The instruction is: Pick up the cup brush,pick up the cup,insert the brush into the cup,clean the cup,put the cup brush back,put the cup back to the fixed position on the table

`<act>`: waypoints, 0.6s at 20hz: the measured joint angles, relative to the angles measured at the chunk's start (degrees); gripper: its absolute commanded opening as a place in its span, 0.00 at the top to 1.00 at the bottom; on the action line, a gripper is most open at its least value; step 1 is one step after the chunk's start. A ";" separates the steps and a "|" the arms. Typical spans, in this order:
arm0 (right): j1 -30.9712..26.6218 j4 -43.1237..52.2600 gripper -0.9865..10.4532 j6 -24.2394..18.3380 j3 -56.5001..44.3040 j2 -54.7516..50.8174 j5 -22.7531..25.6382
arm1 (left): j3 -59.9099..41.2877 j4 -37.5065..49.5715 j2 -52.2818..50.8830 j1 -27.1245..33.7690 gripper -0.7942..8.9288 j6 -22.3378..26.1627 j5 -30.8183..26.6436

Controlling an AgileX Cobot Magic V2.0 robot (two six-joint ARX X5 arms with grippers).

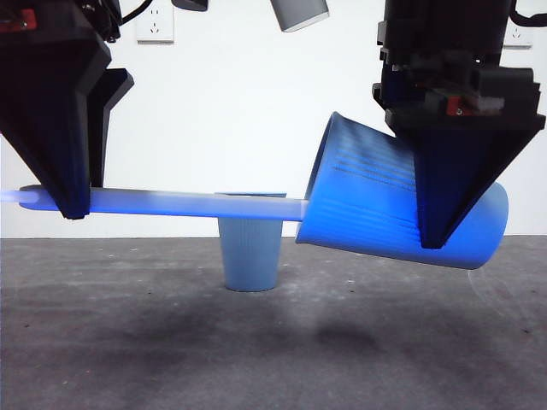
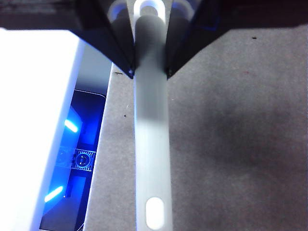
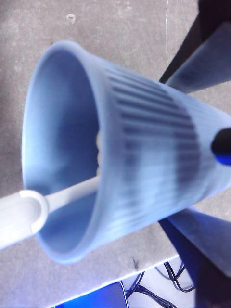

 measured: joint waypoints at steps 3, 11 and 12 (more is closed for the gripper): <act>0.02 0.02 0.93 0.11 0.00 0.00 -0.07 | 0.00 -0.46 -1.42 0.55 0.93 -0.13 -0.44; 0.13 2.47 0.93 2.23 0.00 0.00 -0.68 | 0.00 -6.95 -14.36 10.43 0.93 0.68 0.11; 0.13 2.62 0.93 2.54 0.00 0.00 -0.50 | 0.00 -7.74 -16.17 11.93 0.93 1.07 0.20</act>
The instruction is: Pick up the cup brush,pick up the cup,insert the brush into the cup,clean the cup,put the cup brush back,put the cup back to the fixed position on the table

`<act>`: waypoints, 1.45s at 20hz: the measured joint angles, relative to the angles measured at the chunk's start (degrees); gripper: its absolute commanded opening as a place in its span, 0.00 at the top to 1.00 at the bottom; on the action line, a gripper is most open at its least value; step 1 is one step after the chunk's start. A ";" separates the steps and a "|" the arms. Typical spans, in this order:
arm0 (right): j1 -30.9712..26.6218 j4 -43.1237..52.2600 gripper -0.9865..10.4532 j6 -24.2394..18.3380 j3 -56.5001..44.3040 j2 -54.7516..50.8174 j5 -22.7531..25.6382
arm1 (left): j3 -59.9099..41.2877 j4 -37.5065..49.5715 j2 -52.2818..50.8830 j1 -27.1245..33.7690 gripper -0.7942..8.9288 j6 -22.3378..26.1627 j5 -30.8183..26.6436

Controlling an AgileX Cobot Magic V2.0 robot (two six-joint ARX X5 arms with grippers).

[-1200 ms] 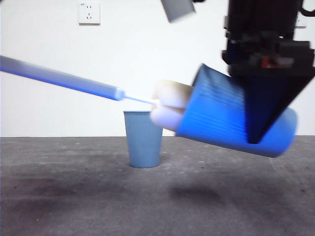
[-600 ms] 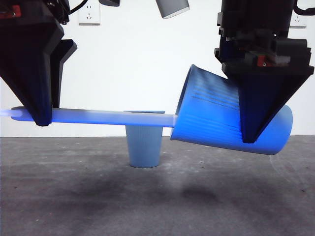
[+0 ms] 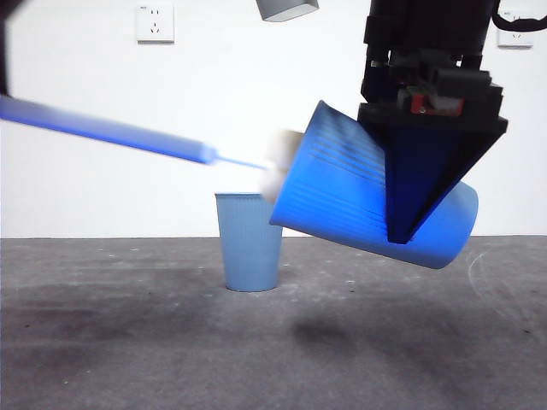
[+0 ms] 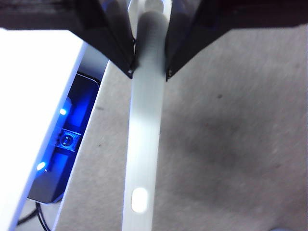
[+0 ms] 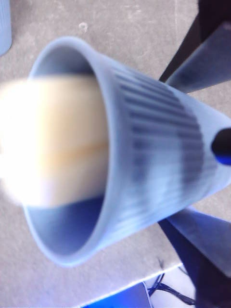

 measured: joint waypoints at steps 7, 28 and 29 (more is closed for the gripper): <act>0.09 1.01 0.93 2.47 0.02 0.00 -0.79 | 0.00 -2.25 -11.67 9.03 0.93 -2.19 -1.18; 0.11 22.49 0.93 20.59 0.02 -26.38 6.14 | -26.67 41.57 -17.44 16.00 0.93 -45.70 -2.19; 0.11 22.49 0.93 20.81 0.02 -26.99 6.23 | -26.56 43.74 -15.56 16.90 0.93 -45.92 -2.16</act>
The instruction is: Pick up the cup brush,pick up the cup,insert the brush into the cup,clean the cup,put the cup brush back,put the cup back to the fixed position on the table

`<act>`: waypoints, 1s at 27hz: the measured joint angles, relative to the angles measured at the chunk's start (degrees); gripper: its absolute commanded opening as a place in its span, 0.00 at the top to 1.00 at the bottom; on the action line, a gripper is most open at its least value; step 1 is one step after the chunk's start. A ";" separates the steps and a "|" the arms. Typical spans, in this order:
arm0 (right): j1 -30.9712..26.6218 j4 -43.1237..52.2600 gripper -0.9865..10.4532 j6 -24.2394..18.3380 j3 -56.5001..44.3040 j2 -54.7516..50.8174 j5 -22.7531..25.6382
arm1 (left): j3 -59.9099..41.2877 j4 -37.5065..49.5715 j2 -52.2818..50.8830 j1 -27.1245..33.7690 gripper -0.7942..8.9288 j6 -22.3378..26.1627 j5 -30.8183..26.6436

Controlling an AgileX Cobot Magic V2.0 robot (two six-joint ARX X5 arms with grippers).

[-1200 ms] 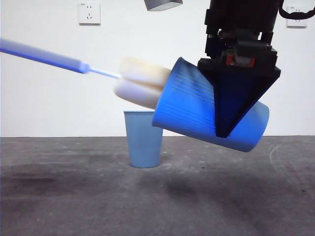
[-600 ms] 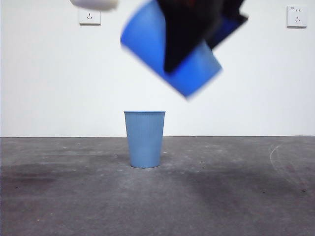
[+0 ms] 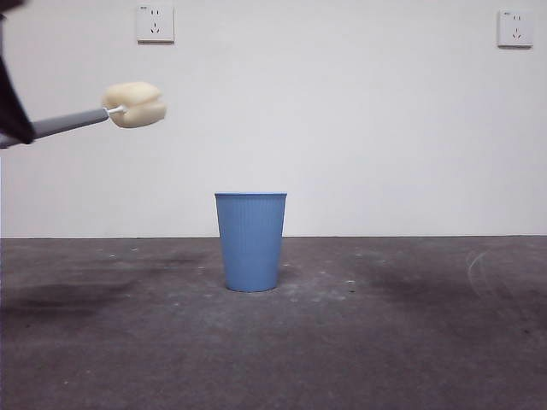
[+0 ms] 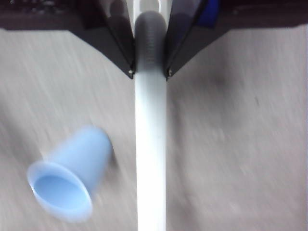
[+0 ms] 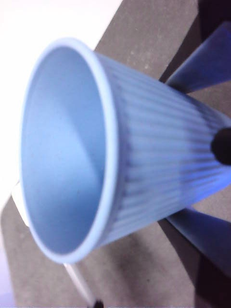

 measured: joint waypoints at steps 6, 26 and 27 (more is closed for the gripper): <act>0.00 -0.44 0.93 1.09 0.00 -1.84 0.61 | 0.11 5.44 13.70 3.76 0.93 -0.63 1.60; 0.00 -1.18 0.93 2.45 0.00 -1.95 1.81 | 0.09 16.02 33.66 4.39 0.93 -2.62 -0.09; 0.00 -1.36 0.93 2.54 0.00 -1.95 1.79 | 0.09 16.06 33.99 4.39 0.93 -2.78 -0.15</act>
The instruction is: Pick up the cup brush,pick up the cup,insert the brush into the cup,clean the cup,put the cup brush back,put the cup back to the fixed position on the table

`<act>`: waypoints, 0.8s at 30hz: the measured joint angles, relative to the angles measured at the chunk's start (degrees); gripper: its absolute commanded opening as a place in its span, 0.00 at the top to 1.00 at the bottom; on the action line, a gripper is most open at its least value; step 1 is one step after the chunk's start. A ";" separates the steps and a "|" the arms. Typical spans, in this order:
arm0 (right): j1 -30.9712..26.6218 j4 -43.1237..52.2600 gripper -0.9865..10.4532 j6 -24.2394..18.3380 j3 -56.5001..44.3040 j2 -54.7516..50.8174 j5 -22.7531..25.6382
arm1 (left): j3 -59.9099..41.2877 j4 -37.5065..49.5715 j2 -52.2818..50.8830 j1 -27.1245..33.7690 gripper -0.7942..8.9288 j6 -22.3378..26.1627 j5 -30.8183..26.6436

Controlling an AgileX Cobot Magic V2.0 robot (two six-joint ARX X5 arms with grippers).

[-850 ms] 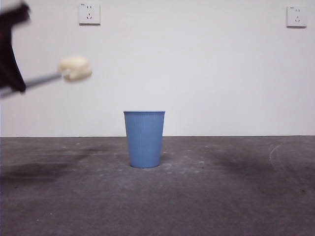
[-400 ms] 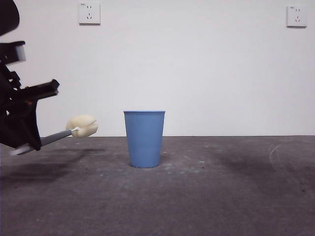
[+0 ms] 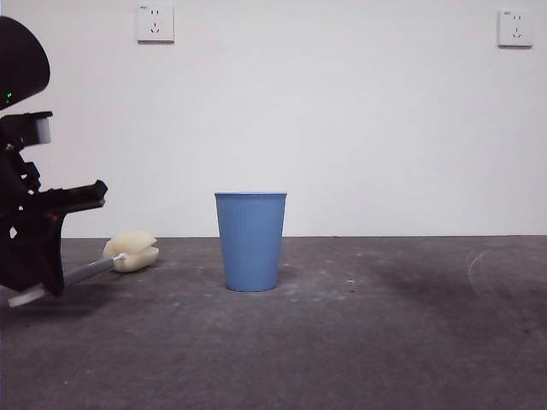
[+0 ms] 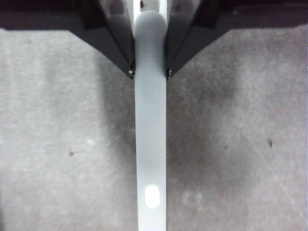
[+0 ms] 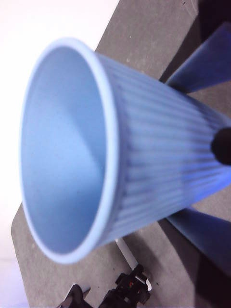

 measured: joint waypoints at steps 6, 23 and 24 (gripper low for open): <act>0.00 -1.03 0.93 0.24 0.00 0.00 0.02 | 0.00 0.37 2.16 0.00 0.92 0.00 -1.18; 0.00 -1.57 0.93 0.26 0.00 0.00 0.09 | 0.20 -2.45 0.22 0.00 0.52 -0.02 -1.14; 0.00 -1.38 0.93 0.24 0.00 0.00 0.42 | 0.15 -2.73 -0.68 0.00 0.52 -0.02 -1.16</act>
